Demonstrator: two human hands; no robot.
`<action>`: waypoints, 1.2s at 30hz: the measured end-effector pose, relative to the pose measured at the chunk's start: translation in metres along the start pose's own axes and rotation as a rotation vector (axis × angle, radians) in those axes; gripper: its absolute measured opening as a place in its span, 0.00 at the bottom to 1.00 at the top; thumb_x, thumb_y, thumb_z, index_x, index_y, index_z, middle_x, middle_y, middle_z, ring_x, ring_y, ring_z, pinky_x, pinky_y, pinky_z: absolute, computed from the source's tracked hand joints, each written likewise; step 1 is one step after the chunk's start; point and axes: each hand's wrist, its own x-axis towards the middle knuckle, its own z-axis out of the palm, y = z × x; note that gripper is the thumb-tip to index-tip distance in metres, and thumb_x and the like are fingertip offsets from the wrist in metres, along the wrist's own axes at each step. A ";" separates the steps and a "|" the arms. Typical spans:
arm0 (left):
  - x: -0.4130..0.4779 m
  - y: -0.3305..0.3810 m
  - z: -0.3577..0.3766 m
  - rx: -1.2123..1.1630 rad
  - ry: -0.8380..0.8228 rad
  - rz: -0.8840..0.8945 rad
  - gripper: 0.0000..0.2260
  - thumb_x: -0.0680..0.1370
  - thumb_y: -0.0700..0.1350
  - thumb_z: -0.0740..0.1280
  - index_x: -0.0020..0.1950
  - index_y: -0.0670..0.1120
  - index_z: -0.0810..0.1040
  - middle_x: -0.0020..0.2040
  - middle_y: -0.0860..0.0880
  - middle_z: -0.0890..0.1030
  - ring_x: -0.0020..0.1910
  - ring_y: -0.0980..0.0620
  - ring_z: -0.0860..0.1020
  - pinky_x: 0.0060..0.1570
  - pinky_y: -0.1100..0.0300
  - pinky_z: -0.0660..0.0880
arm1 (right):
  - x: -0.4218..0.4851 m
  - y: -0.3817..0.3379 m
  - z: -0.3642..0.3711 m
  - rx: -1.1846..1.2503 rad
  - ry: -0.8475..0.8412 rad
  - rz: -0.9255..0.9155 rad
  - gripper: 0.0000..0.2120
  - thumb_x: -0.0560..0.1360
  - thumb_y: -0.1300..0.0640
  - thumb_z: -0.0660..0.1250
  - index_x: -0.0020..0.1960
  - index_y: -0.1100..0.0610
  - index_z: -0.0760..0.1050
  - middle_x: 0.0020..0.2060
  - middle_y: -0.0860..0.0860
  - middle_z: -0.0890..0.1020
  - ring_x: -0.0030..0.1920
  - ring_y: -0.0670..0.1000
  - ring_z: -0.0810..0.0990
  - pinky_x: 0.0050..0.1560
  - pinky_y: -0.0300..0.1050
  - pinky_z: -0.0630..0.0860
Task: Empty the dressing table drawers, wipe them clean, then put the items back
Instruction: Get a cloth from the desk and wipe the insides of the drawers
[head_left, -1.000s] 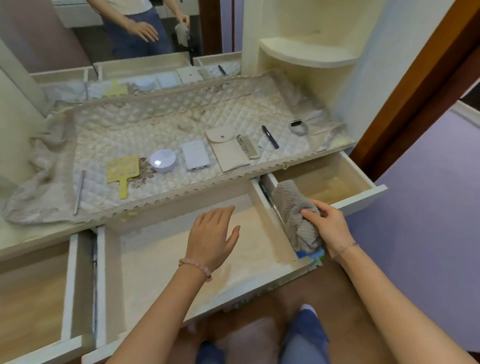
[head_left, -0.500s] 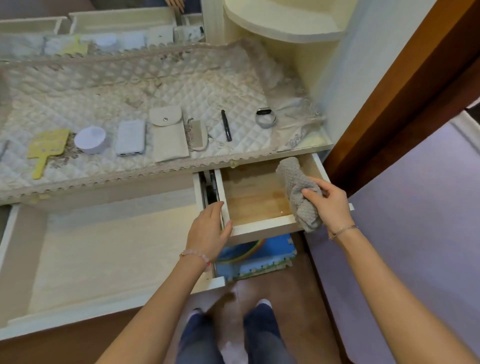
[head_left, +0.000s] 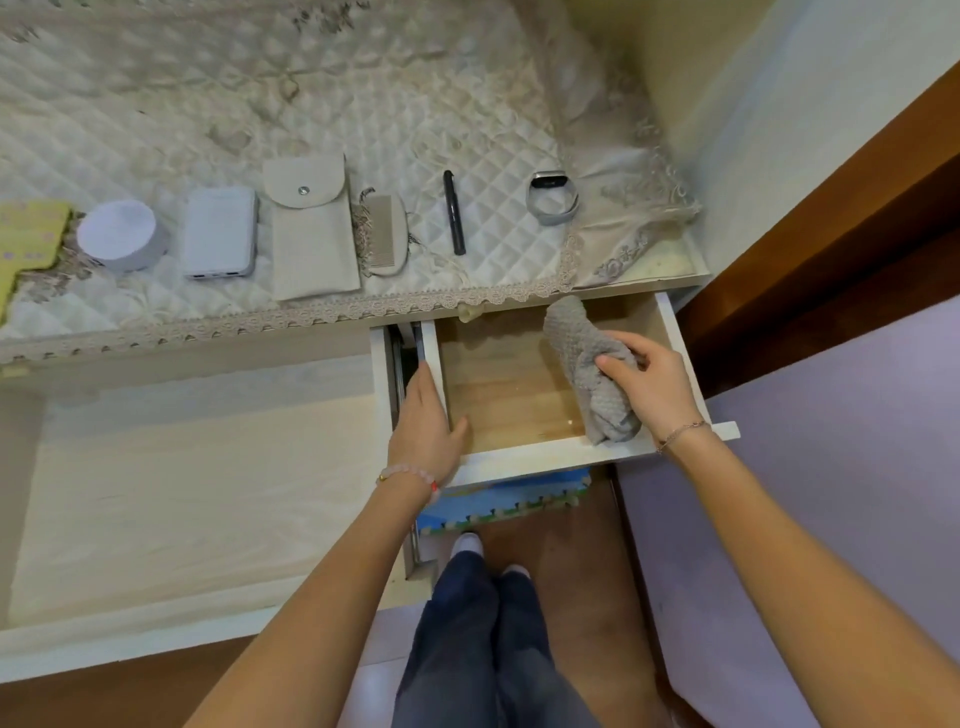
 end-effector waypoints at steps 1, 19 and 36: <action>0.004 0.000 0.002 -0.034 -0.015 -0.024 0.36 0.78 0.45 0.63 0.77 0.41 0.42 0.77 0.44 0.50 0.75 0.47 0.55 0.69 0.58 0.56 | 0.003 0.001 0.001 -0.019 -0.009 -0.002 0.14 0.74 0.66 0.65 0.59 0.61 0.76 0.49 0.51 0.80 0.48 0.44 0.78 0.45 0.27 0.75; -0.018 -0.009 0.025 -0.099 -0.026 -0.042 0.38 0.77 0.35 0.60 0.76 0.46 0.37 0.74 0.43 0.58 0.53 0.42 0.75 0.48 0.54 0.72 | 0.001 0.035 0.008 -0.175 -0.107 0.067 0.15 0.74 0.64 0.66 0.61 0.59 0.76 0.50 0.50 0.79 0.52 0.47 0.76 0.50 0.37 0.73; -0.076 -0.011 0.040 -0.114 -0.084 -0.077 0.38 0.78 0.38 0.61 0.75 0.47 0.35 0.77 0.44 0.51 0.60 0.45 0.74 0.56 0.58 0.70 | -0.009 0.062 -0.003 -0.102 -0.148 0.113 0.15 0.74 0.64 0.65 0.61 0.58 0.76 0.51 0.50 0.79 0.51 0.46 0.76 0.42 0.28 0.72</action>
